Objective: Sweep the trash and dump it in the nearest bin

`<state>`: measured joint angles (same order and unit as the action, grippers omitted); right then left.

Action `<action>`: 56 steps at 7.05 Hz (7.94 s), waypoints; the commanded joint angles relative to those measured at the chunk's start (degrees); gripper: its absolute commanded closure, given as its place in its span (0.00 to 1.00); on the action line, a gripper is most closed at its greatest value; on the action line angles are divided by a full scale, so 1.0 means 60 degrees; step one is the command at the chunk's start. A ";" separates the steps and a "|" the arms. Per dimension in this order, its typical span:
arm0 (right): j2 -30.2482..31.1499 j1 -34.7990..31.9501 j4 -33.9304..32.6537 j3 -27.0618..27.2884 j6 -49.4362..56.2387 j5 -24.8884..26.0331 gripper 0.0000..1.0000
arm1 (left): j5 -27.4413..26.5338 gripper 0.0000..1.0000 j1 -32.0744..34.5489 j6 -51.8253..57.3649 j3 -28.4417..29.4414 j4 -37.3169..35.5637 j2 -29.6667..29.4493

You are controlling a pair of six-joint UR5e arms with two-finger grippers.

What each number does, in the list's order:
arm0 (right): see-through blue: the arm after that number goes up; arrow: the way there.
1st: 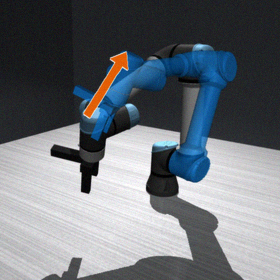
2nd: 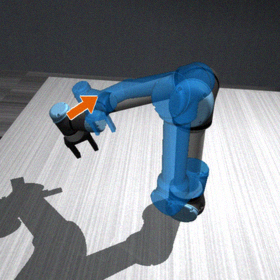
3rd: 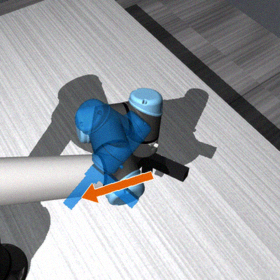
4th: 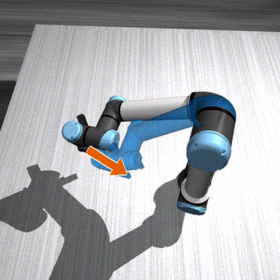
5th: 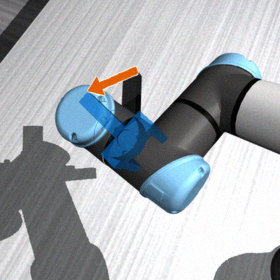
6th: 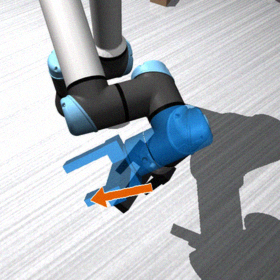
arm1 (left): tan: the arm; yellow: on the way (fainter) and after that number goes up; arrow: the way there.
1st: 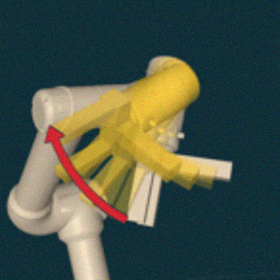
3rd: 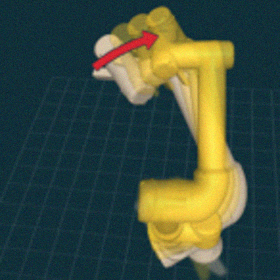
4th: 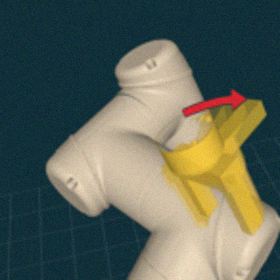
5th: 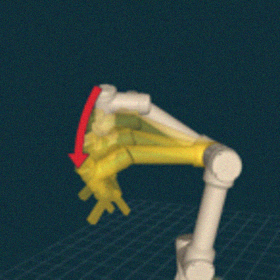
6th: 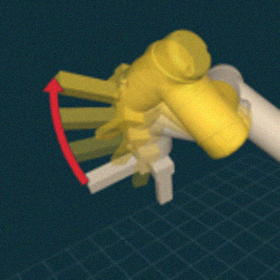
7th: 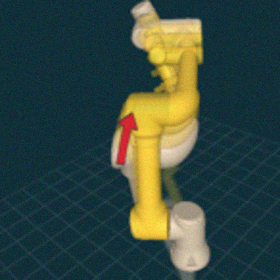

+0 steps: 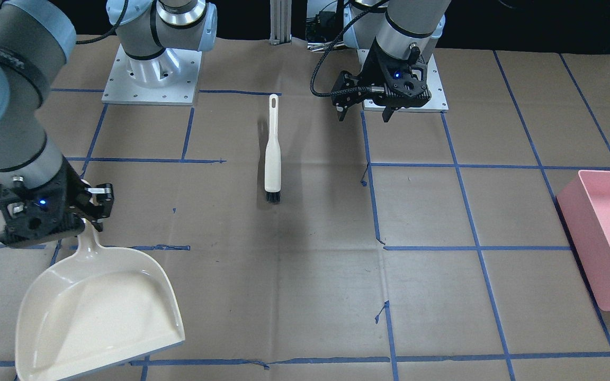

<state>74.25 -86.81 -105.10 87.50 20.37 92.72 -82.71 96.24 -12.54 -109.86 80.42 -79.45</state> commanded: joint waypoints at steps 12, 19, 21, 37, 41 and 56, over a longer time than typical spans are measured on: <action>-0.2794 -0.3754 -0.0954 -0.0888 -0.6018 -0.0921 0.71 | -0.0014 0.00 0.0001 0.0010 0.0059 0.0015 0.0015; -0.2795 -0.3754 -0.1085 -0.0785 -0.6003 -0.0936 0.00 | -0.0029 0.00 0.0000 0.0010 0.0073 0.0015 0.0015; -0.2796 -0.3696 -0.1116 -0.0799 -0.6003 -0.0936 0.00 | -0.0029 0.00 -0.0014 0.0010 0.0088 0.0015 0.0015; 0.0544 -0.0194 0.3147 -0.1635 -0.2253 -0.0760 0.00 | -0.0029 0.00 -0.0014 0.0010 0.0132 0.0015 0.0029; 0.0865 0.0128 0.3147 -0.1489 -0.1945 -0.0760 0.01 | -0.0029 0.00 -0.0014 0.0010 0.0147 0.0015 0.0029; 0.2742 -0.0311 0.2957 0.0211 -0.3616 -0.0454 0.00 | -0.0029 0.00 -0.0014 0.0010 0.0161 0.0015 0.0015</action>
<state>90.74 -88.68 -87.33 88.57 -1.50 89.50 -82.88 96.15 -12.48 -108.90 80.51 -79.37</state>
